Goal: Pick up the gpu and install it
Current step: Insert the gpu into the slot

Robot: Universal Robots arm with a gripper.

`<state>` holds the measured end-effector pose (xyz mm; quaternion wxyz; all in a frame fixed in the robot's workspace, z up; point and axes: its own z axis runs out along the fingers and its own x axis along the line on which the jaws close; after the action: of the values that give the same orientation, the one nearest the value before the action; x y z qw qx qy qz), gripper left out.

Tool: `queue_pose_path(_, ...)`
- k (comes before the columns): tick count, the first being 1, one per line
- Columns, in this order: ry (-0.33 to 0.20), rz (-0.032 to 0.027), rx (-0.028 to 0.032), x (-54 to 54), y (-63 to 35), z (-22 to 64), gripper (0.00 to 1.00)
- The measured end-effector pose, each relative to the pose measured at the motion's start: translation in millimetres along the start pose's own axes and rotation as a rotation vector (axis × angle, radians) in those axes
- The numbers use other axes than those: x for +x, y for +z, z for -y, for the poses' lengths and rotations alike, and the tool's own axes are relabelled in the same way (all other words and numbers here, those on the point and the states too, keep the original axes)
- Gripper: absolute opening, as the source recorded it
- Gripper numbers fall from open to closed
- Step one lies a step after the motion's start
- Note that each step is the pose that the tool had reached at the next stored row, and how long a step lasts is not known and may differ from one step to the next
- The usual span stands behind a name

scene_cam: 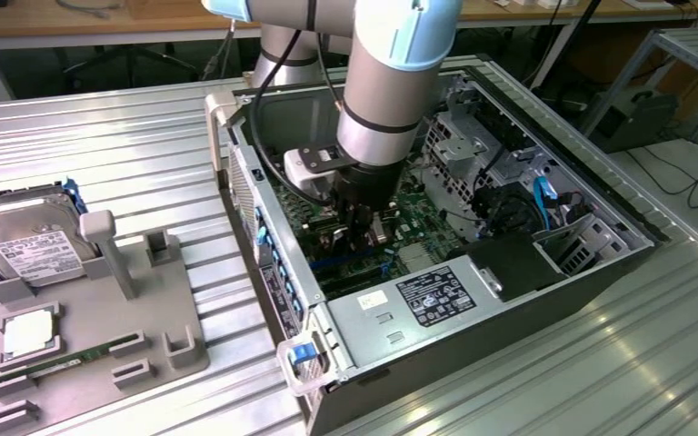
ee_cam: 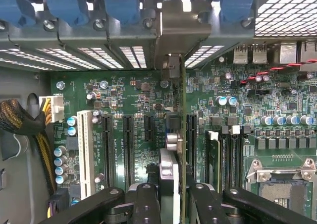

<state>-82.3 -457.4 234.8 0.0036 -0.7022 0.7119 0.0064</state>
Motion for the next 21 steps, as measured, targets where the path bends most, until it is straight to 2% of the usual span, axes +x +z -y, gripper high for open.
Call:
queue_pose_path(2, 0.000, 0.0010, -0.0001, -0.1, 0.3, 0.0, 0.29)
queue_pose_path(3, 0.000, 0.0007, -0.0002, -0.2, -4.2, 0.0, 0.29)
queue_pose_path(21, 0.000, 0.0006, -0.0002, -0.1, -1.8, -0.9, 0.29)
